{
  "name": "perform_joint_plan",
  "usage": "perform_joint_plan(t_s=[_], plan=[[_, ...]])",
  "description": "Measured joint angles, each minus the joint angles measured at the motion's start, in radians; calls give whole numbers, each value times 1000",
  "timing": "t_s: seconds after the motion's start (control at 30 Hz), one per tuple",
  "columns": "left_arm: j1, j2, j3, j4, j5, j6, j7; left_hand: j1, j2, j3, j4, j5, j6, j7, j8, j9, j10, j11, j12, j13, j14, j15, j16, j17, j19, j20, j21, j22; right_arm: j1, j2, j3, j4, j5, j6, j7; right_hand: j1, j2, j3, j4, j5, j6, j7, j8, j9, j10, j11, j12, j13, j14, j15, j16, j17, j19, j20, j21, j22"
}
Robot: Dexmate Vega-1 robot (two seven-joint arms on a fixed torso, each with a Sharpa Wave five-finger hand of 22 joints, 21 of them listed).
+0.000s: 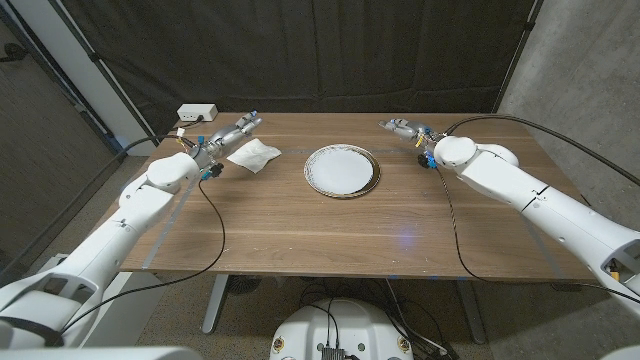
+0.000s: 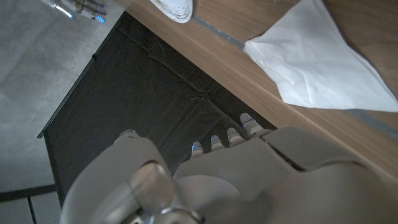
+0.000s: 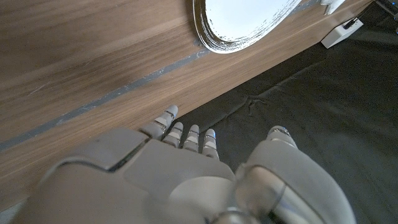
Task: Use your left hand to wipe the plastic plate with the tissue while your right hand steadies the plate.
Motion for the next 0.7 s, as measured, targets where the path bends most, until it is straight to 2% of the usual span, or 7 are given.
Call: perform_joint_plan(t_s=[0.07, 0.1, 0.3, 0.37, 0.4, 0.53, 0.7], plan=[[4, -9, -6, 0, -74, -7, -15, -13, 13, -3, -3, 4, 0, 0, 4, -2, 5, -5, 3, 0, 0, 0, 8, -2, -3, -7, 0, 0, -10, 9, 11, 22, 0, 0, 0, -13, 11, -5, 5, 0, 35, 3, 9, -1, 24, 9, 10, 0, 17, -5, 3, -2, 12, 1, 4, 0], [7, -16, -10, 0, -96, -9, -18, -13, 13, -6, -6, 4, 0, 0, 7, -2, 5, -5, 5, -1, 0, 0, 8, -4, -1, -9, 2, 0, -18, 16, 20, 41, 22, 103, 2, -17, 16, -5, 5, 0, 52, 4, 11, -2, 38, 9, 10, 0, 29, -6, 3, -2, 22, 0, 6, 0], [11, -36, -15, 3, -308, -22, -50, -15, 10, -8, -8, 11, 0, 0, 8, -2, -1, -10, 5, -5, 0, 0, 8, -5, 0, -11, 6, -3, -45, 72, 59, 162, 58, 278, 19, -14, 24, 4, -3, 0, 122, 9, 11, -1, 118, 33, 27, 0, 98, -14, 7, -6, 67, 4, 18, 0], [12, -39, -16, 5, -397, -23, -63, -15, 10, -12, -12, 11, 0, 0, 8, -2, -1, -10, 5, -5, 0, 0, 8, -5, 0, -11, 6, -3, -48, 94, 70, 209, 67, 315, 27, -13, 25, 4, -3, 0, 129, 13, 11, -1, 123, 37, 27, 0, 98, -14, 7, -6, 67, 4, 18, 0], [12, -46, -16, 8, -423, -23, -67, -8, 3, -13, -13, 11, 0, 0, 8, -2, -1, -10, 5, -5, 0, 0, 8, -5, 0, -11, 6, -3, -49, 112, 78, 250, 87, 400, 49, -13, 25, 4, -3, 0, 130, 15, 11, -1, 129, 36, 27, 0, 98, -14, 7, -6, 67, 4, 18, 0], [12, -55, -13, 16, -522, -25, -86, -6, 1, -13, -13, 11, 0, 0, 8, -2, 3, -13, 5, -5, 0, 0, 8, -5, 0, -10, 6, -3, -50, 157, 99, 355, 115, 538, 85, -13, 25, 3, -4, -8, 136, 10, 11, -1, 137, 42, 31, 0, 98, -14, 7, -6, 67, 4, 18, 0], [9, -62, -7, 31, -585, -27, -108, -6, 1, -12, -13, 11, 0, 0, 8, -2, 3, -13, 5, -5, 0, 0, 8, -5, 0, -10, 6, -3, -52, 200, 121, 445, 138, 690, 111, -13, 25, -2, -9, -8, 141, 15, 11, -1, 139, 43, 31, 0, 105, -11, 7, -6, 74, 11, 18, 0]])
